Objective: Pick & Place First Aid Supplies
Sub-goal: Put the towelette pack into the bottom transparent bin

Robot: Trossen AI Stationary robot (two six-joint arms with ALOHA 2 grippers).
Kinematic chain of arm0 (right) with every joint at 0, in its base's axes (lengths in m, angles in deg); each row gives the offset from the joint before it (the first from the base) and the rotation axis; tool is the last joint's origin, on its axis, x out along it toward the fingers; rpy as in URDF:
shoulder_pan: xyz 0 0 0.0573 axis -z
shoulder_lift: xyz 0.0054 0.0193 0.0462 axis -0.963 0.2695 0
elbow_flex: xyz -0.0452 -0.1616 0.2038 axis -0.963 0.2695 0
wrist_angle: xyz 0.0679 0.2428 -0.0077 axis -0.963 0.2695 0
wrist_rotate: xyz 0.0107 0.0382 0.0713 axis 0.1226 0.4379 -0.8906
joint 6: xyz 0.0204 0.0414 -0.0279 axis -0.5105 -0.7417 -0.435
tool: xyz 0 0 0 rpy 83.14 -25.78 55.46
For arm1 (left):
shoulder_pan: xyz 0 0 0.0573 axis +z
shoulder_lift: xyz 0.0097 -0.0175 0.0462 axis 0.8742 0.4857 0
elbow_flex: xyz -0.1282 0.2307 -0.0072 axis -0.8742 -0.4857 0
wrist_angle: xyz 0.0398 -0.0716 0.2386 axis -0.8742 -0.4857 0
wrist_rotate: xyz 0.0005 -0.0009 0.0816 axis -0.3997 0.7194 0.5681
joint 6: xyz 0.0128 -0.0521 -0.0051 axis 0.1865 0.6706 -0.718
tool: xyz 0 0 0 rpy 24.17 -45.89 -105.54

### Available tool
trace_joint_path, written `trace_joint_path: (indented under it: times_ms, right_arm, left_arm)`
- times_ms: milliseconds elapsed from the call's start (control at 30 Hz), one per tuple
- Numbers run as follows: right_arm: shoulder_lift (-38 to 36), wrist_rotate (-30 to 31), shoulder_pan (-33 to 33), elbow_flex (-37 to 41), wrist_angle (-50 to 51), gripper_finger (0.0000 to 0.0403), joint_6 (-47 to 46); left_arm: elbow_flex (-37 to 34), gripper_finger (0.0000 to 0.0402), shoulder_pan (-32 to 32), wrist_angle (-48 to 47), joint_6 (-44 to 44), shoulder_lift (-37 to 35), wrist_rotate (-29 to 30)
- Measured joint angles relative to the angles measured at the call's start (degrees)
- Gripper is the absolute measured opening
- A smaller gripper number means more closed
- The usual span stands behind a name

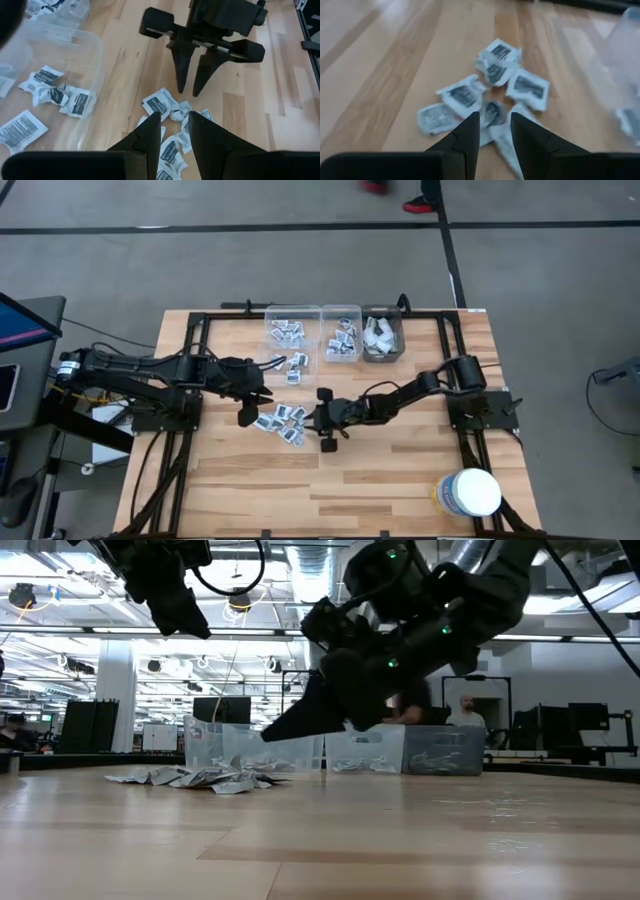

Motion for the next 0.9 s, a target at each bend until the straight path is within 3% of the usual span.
trace_joint_path:
  times_ms: [200, 400, 900]
  right_arm:
    - [-0.02, 0.43, 2.0, -0.21, 0.81, 0.0104, 2.63]
    - [0.02, 0.37, 3.52, -0.16, 8.2, 0.0104, 2.6]
    - [0.02, -2.52, 3.32, -0.16, 6.88, 0.0104, 4.58]
  left_arm:
    - [0.0, 0.0099, 0.0, 0.0, 0.0, 0.0, 0.0]
    - [0.0, 0.0099, 0.0, 0.0, 0.02, 0.0, 0.0]
    - [0.0, 0.0099, 0.0, 0.05, 0.02, 0.0, 0.0]
